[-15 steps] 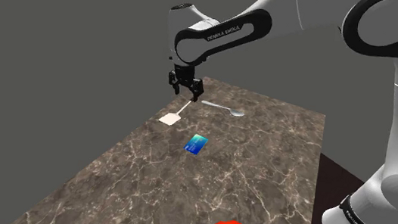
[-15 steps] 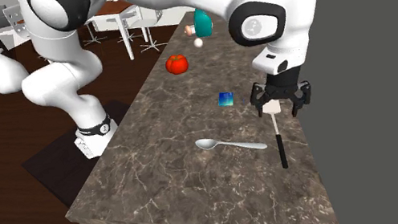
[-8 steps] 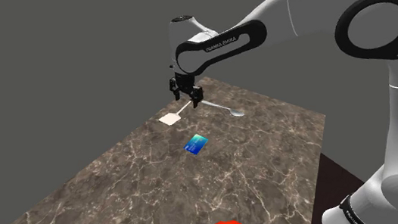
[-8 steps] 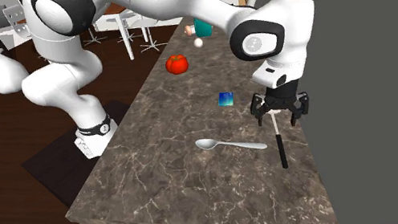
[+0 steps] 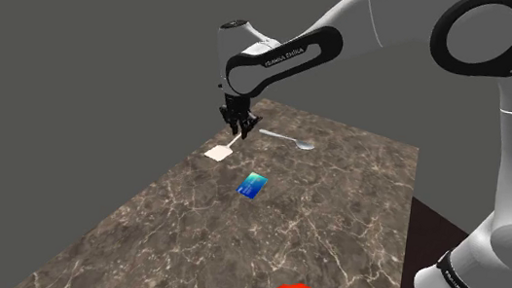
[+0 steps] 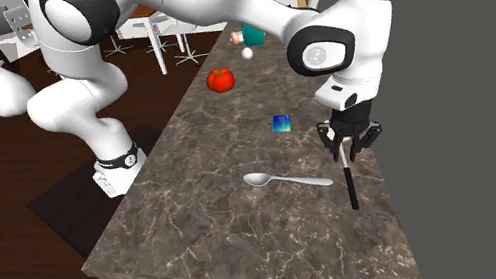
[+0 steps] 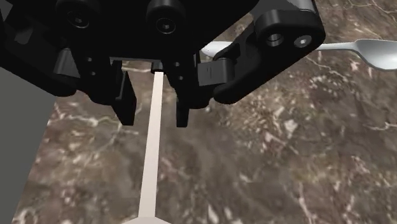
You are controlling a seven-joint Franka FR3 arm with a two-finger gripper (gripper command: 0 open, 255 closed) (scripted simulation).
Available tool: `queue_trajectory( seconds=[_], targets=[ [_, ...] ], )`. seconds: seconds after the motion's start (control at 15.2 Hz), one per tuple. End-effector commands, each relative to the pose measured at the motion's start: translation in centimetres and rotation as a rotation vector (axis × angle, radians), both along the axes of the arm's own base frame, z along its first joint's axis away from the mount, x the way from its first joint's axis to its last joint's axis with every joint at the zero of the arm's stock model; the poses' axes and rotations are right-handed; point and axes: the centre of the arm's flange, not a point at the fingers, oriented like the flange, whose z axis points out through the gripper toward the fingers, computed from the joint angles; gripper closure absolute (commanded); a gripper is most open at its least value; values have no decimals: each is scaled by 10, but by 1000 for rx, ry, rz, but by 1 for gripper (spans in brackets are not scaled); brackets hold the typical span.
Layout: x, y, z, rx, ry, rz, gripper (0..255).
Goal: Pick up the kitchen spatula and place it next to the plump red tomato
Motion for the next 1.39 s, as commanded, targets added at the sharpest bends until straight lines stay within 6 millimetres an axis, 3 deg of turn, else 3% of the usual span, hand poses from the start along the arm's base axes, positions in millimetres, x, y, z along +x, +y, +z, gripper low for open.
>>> queue_trajectory(
  seconds=[0.0,0.46,1.32],
  targets=[
    [0,0,0,0,0,0,255],
    [0,0,0,0,0,0,255],
    [0,0,69,0,0,0,255]
  ],
)
